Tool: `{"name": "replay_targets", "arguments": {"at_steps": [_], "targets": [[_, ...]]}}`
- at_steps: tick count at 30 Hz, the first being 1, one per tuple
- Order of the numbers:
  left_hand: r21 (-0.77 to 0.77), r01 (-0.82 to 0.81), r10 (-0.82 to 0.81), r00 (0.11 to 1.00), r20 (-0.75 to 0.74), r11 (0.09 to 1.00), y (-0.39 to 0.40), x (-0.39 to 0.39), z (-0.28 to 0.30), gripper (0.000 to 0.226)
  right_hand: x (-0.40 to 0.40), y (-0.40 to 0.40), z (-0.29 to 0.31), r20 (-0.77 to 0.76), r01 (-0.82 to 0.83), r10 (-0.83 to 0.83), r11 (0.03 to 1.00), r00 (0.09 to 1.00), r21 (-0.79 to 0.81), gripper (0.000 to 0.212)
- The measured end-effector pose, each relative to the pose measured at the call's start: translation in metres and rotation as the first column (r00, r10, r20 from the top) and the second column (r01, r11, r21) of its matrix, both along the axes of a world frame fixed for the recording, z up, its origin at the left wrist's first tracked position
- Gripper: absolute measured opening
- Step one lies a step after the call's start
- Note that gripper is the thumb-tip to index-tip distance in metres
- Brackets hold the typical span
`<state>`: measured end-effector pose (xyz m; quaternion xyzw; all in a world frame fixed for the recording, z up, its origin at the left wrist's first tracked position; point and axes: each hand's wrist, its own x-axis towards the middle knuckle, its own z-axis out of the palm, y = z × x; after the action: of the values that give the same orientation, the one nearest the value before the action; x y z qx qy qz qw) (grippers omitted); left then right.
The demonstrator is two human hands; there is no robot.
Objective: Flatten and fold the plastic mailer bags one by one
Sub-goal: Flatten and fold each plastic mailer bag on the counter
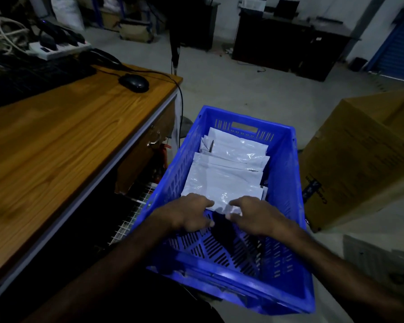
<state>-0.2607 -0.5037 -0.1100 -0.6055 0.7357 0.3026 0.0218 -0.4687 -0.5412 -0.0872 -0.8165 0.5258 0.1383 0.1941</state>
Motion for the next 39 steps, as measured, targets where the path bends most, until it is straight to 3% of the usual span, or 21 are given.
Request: {"name": "replay_targets", "arguments": {"at_steps": [3,5,8,11,17,20,24,31,39], "targets": [[-0.175,-0.172,0.130,0.965,-0.229,0.969,0.026,0.006,0.026,0.062,0.000,0.009,0.016,0.377,0.173,-0.094,0.968,0.922,-0.182,0.043],[-0.314,-0.322,0.187,0.900,-0.393,0.893,0.052,0.014,0.042,0.051,0.007,0.021,0.031,0.641,0.272,-0.074,0.938,0.764,-0.216,0.024],[-0.485,-0.509,0.164,0.791,-0.589,0.711,0.102,0.036,0.067,0.039,0.028,0.049,0.060,0.835,0.298,-0.022,0.939,0.551,-0.172,0.012],[-0.506,-0.671,0.210,0.691,-0.692,0.541,0.163,0.064,0.091,0.034,0.064,0.079,0.081,0.908,0.176,0.065,0.973,0.415,-0.151,0.012],[-0.469,-0.867,0.480,0.487,-0.729,0.168,0.301,0.121,0.101,0.029,0.167,0.147,0.099,0.939,-0.196,0.256,0.957,0.231,-0.213,0.017],[-0.495,-0.869,0.630,0.369,-0.683,-0.027,0.376,0.134,0.105,0.035,0.221,0.191,0.101,0.936,-0.420,0.319,0.877,0.151,-0.231,0.019],[-0.515,-0.803,0.721,0.162,-0.674,-0.301,0.467,0.144,0.100,0.033,0.290,0.261,0.100,0.899,-0.642,0.438,0.693,0.013,-0.328,0.019],[-0.670,-0.569,0.836,-0.058,-0.546,-0.477,0.579,0.166,0.092,0.031,0.388,0.369,0.094,0.842,-0.832,0.511,0.382,-0.173,-0.403,0.023],[-0.770,-0.508,0.920,-0.275,-0.279,-0.386,0.618,0.217,0.089,0.036,0.497,0.439,0.060,0.717,-0.833,0.647,0.226,-0.259,-0.505,0.026]]}}
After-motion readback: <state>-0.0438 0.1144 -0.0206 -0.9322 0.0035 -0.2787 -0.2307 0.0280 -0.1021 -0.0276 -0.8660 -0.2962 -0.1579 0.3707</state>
